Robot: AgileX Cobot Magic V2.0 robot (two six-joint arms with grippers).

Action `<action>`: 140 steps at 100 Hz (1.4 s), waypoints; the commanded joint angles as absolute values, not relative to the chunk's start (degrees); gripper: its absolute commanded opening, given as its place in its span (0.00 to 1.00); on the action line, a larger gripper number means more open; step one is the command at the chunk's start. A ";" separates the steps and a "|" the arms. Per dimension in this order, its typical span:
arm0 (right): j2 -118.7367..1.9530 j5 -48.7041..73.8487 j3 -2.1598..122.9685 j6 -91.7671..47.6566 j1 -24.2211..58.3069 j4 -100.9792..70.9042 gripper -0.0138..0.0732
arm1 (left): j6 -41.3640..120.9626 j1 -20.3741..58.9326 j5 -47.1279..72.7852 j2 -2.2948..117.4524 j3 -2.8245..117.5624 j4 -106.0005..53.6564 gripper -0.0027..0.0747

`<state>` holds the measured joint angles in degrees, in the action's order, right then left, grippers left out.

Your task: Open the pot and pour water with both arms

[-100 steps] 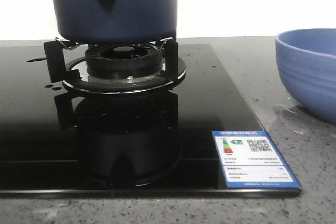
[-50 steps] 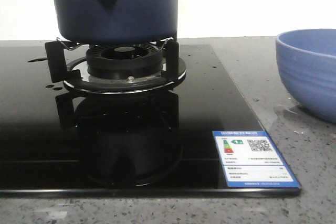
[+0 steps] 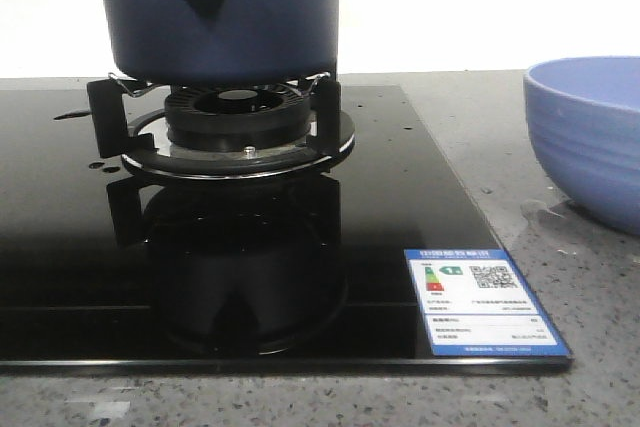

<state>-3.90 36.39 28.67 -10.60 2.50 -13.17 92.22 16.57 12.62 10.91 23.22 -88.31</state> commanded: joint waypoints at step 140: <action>-3.09 31.71 29.40 -11.17 2.51 -13.73 0.09 | 8.53 14.30 0.59 2.14 7.20 -1.04 0.01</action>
<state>-2.18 36.17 28.15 -10.60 2.50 -13.21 15.95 15.70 5.31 1.49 9.10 -4.11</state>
